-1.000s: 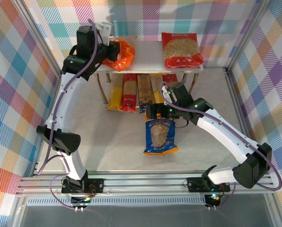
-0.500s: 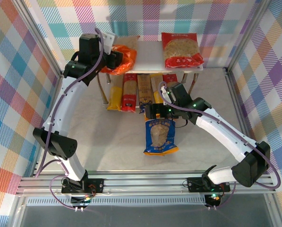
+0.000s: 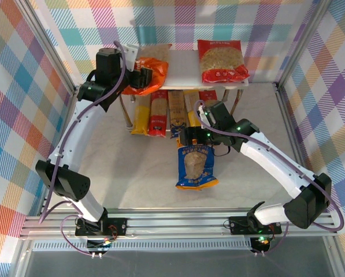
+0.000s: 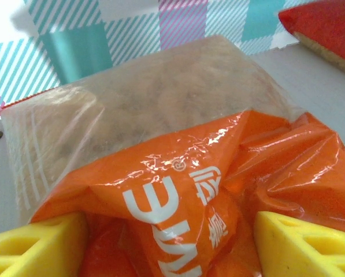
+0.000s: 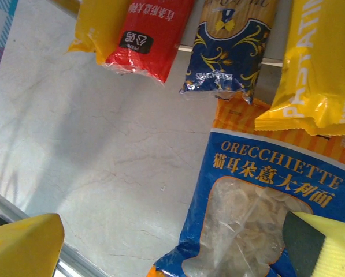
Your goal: Place and organize the pasta boxes and bags onto the shelf
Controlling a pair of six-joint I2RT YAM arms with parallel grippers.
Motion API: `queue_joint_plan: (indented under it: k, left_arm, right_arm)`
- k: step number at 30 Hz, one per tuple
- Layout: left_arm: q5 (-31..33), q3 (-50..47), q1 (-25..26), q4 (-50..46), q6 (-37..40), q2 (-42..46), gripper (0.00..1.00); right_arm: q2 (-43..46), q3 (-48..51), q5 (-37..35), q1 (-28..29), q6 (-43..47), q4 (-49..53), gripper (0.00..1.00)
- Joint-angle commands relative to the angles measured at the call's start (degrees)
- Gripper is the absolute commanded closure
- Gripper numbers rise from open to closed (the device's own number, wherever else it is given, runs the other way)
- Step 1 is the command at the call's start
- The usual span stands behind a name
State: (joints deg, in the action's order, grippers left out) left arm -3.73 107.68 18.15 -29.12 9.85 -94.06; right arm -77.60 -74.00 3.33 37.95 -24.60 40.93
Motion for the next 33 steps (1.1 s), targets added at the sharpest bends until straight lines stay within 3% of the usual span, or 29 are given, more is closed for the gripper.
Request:
queue_joint_plan:
  k: [1, 10, 14, 17, 21, 25, 30, 33]
  left_arm:
    - [2.41, -4.08, -0.84, 5.63, -2.6, 4.27, 0.22]
    - [6.9, -4.09, -0.84, 10.23, -4.21, 12.14, 0.2]
    - [8.18, -7.89, -0.75, 5.91, -7.75, 19.31, 0.29]
    - [6.88, -19.18, 0.11, 2.59, -14.13, 29.5, 0.36]
    - [11.2, -39.29, 7.25, 2.13, -23.53, 44.21, 0.42]
    - [19.85, -48.66, 16.12, -3.34, -31.59, 50.39, 0.45]
    - [22.58, -51.42, 23.93, -4.43, -35.94, 45.88, 0.48]
    - [27.84, -53.01, 30.73, -5.75, -37.17, 39.91, 0.47]
  right_arm:
    - [2.25, -0.46, -2.56, 0.54, 0.53, 1.9, 0.03]
    - [2.46, 1.71, -5.91, 0.63, -0.32, 5.48, 0.02]
    - [3.22, 3.82, -7.95, 0.67, -2.39, 7.91, 0.02]
    - [5.67, 8.51, -9.09, 1.13, -5.4, 7.4, 0.02]
    - [9.03, 15.26, -10.54, 3.02, -10.25, 5.92, 0.02]
    - [9.84, 18.89, -13.07, 4.84, -12.85, 6.6, 0.02]
    - [8.56, 19.87, -13.91, 6.89, -14.69, 4.0, 0.03]
    - [6.02, 19.3, -15.19, 9.06, -15.45, 2.01, 0.02]
